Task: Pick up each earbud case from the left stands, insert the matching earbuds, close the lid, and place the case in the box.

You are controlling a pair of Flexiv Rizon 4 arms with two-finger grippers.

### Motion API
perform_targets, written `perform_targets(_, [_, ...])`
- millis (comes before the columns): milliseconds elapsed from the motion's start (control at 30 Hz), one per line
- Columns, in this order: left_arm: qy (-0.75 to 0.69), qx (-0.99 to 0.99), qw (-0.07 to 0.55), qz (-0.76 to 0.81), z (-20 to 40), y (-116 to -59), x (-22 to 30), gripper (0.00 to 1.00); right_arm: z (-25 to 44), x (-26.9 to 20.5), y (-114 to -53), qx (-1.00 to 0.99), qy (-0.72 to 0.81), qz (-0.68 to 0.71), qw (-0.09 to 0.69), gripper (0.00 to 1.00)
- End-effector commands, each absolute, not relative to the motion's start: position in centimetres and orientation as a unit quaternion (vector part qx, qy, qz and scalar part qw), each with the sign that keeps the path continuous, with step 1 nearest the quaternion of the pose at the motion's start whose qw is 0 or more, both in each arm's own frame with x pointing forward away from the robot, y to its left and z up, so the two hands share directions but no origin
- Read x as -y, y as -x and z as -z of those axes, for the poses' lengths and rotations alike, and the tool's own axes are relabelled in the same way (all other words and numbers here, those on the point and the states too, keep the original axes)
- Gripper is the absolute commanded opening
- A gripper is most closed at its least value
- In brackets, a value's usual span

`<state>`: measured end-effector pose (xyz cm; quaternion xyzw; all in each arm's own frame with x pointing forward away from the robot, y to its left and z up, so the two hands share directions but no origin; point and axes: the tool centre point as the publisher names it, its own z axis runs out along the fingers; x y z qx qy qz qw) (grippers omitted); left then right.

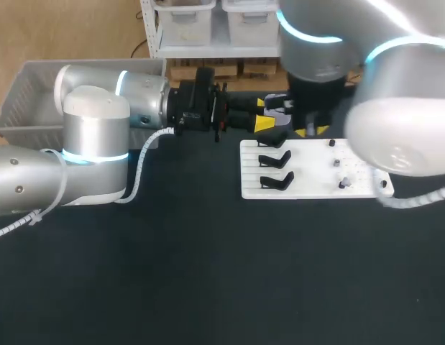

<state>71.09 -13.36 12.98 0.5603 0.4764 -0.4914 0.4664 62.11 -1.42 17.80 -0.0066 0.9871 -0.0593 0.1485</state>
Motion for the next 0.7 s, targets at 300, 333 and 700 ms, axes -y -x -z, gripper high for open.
perform_targets(300, [-0.558,-0.466,0.471,0.500,-12.8,-70.0,14.0,0.00,-18.8,-0.9,-63.7,-0.984,-0.099,0.085,0.121,0.00])
perform_targets(333, [-0.557,-0.466,0.471,0.500,-12.7,-69.9,14.0,0.00,-18.8,-0.9,-63.8,-0.984,-0.106,0.083,0.117,0.00])
perform_targets(700, [-0.548,-0.469,0.474,0.505,-12.3,-69.3,13.8,0.00,-18.9,0.3,-64.7,-0.975,-0.177,0.049,0.127,0.00])
